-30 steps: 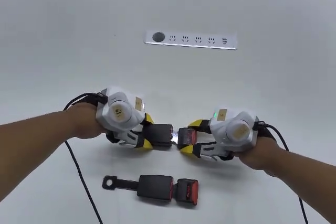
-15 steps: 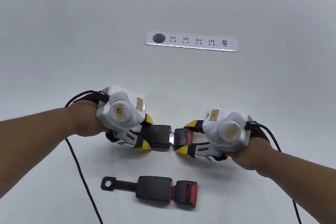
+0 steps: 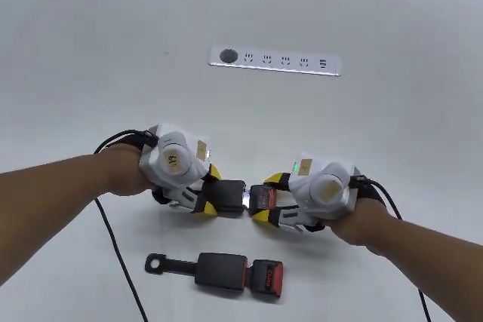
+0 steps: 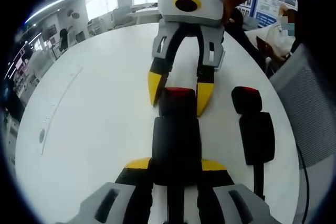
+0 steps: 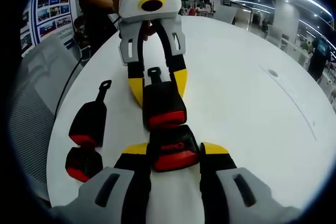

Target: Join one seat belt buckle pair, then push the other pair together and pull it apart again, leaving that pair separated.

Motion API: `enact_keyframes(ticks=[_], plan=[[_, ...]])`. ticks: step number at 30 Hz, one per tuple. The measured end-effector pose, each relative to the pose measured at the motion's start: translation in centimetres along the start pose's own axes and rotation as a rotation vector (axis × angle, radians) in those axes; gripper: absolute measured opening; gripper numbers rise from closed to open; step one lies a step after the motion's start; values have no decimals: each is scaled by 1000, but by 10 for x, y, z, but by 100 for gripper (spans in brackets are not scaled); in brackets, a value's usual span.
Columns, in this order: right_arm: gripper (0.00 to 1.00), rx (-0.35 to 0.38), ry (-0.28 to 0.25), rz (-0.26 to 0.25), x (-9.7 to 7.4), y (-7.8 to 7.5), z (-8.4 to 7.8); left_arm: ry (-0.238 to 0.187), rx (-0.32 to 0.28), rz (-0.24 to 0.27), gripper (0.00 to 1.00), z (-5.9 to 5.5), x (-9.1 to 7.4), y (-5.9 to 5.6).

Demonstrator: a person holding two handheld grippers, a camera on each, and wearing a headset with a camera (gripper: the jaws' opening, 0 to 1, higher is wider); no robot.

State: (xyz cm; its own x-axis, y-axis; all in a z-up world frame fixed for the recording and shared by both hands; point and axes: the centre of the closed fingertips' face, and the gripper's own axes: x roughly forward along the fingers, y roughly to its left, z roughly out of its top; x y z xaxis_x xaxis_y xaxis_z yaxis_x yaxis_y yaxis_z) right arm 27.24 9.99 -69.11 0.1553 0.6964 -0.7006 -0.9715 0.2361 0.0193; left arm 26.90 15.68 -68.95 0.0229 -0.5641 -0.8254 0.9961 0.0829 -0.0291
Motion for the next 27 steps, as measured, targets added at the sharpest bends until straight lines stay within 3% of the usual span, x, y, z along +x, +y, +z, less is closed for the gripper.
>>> enact_keyframes(ticks=[27], plan=[[35, -23, -17, 23, -1, 1, 0, -16, 9, -5, 33, 0, 0, -1]])
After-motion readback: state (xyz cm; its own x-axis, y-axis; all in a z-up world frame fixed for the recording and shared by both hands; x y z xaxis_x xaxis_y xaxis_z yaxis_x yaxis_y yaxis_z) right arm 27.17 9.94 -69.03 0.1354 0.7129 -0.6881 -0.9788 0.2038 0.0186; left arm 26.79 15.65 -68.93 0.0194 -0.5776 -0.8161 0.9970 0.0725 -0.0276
